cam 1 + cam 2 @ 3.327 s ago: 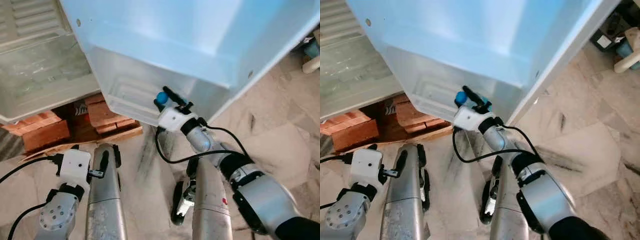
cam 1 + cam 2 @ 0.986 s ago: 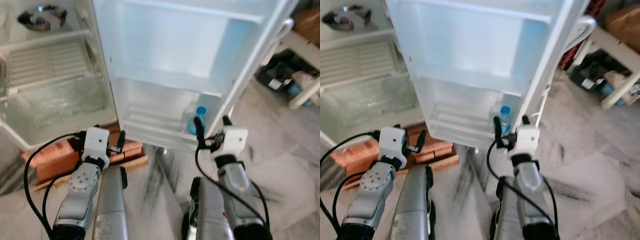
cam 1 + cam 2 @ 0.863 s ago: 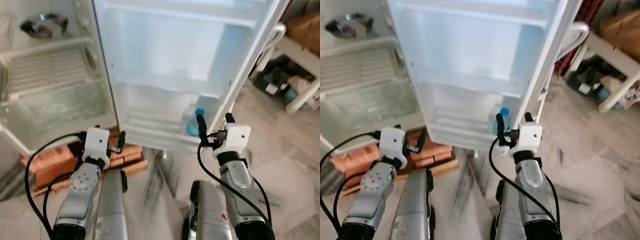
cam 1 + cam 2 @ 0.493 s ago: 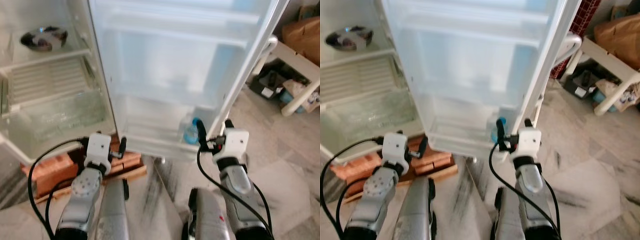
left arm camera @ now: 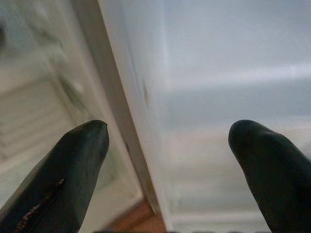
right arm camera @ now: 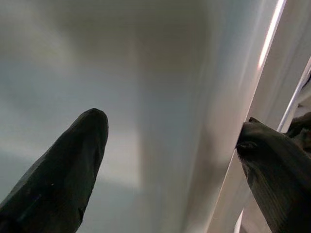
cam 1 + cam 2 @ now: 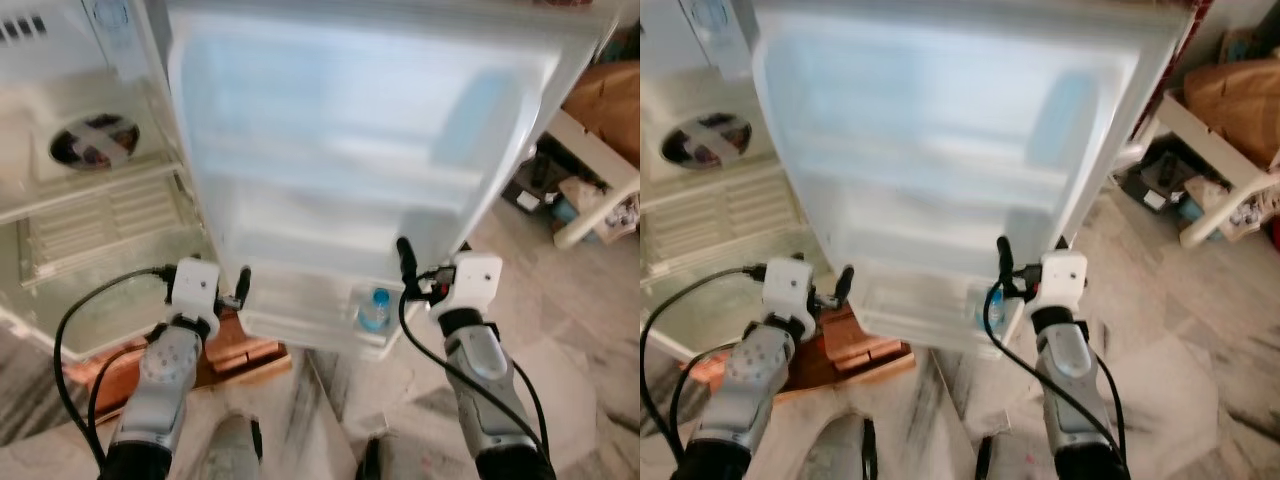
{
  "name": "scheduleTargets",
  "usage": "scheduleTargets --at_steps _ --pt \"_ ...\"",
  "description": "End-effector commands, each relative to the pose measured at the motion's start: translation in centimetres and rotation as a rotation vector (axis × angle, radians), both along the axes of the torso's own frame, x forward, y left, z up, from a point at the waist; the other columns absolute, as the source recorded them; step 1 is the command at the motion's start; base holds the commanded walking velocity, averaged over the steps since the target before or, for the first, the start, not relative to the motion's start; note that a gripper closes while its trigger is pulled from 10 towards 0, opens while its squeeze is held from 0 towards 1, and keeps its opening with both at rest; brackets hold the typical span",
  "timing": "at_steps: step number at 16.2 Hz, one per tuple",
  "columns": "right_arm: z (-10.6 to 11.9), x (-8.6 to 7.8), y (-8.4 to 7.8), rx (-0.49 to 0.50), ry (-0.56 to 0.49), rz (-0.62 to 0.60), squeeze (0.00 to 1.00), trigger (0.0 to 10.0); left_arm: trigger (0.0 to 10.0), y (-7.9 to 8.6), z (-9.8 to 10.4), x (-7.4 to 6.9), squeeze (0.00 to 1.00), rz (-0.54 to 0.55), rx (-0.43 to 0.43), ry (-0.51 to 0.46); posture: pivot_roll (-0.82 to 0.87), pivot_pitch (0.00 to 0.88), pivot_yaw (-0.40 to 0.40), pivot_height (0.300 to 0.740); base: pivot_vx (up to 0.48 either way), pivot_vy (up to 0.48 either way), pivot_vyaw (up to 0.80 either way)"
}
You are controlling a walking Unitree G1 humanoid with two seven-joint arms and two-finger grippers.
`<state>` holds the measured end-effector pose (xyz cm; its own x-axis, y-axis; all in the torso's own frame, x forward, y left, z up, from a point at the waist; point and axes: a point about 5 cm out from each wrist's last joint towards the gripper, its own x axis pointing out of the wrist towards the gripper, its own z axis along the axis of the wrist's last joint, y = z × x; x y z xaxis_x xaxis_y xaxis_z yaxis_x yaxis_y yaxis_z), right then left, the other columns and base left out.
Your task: Restocking fridge
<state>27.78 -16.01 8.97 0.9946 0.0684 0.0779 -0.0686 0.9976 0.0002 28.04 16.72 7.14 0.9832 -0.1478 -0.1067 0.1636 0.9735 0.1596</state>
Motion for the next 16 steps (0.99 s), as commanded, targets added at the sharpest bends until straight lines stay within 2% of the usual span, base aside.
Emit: scheduleTargets --at_steps 1,4,6,9,11,16 --pt "-0.3 -0.1 -0.6 -0.005 0.021 -0.018 0.00 10.0 10.0 0.4 -0.8 -0.3 0.00 0.003 0.017 0.036 0.04 0.037 -0.036 0.740 0.000 0.000 0.00" --pt "-0.3 -0.5 -1.1 -0.017 0.023 -0.023 0.00 10.0 10.0 0.5 -1.1 -0.7 0.00 -0.007 0.008 0.046 0.03 0.040 -0.041 0.740 0.000 0.000 0.00" --pt "-1.0 -1.5 -2.2 0.002 0.048 -0.051 0.00 10.0 10.0 -0.2 -1.6 -1.0 0.00 -0.015 0.014 0.060 0.03 0.042 -0.041 0.740 0.000 0.000 0.00" --pt "-3.3 -2.5 -2.9 0.067 0.196 -0.096 0.00 10.0 10.0 -0.6 -1.8 -1.0 0.00 -0.016 0.006 0.069 0.03 0.041 -0.049 0.740 0.000 0.000 0.00" --pt "-3.2 -2.7 -2.7 0.125 0.192 -0.081 0.00 10.0 10.0 -0.7 -1.9 -1.0 0.00 -0.016 0.006 0.071 0.03 0.043 -0.048 0.740 -0.139 0.000 0.00" --pt "-2.7 -2.3 -2.3 0.127 0.191 -0.076 0.00 10.0 10.0 -0.7 -1.9 -1.0 0.00 -0.017 0.010 0.073 0.03 0.051 -0.049 0.740 -0.324 0.000 0.00"
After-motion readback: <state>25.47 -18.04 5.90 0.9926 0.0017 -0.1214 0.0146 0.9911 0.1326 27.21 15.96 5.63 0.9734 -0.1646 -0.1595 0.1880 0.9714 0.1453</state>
